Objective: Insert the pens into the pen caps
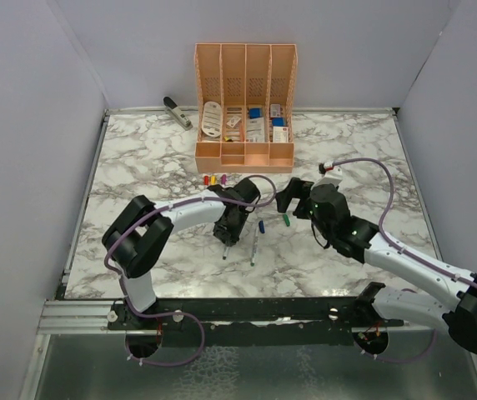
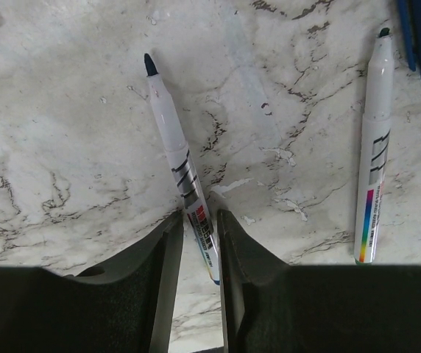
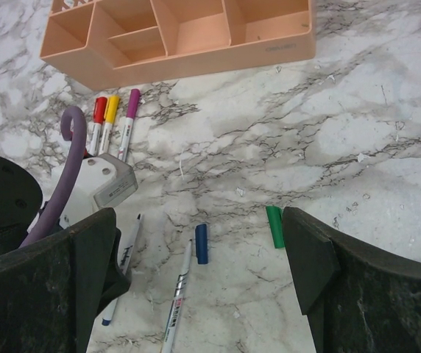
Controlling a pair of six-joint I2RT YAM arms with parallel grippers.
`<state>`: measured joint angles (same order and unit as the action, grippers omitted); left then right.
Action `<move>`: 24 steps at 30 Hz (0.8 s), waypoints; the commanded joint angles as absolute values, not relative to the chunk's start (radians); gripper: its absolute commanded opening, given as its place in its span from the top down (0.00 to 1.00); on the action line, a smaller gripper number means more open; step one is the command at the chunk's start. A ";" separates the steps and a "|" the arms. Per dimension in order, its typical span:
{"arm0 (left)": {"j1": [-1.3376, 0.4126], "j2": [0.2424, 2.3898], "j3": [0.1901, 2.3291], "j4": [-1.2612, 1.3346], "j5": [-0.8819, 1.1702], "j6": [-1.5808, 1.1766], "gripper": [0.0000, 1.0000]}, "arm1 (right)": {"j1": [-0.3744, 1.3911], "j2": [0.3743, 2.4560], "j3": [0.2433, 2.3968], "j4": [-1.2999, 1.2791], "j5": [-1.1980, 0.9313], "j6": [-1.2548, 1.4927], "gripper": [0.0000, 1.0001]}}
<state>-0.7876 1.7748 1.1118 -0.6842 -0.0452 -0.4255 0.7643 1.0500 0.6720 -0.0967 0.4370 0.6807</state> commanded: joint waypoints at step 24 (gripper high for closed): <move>-0.767 1.988 1.103 -0.560 -0.034 -0.421 0.85 | 0.761 0.997 0.653 -0.125 0.487 0.691 0.07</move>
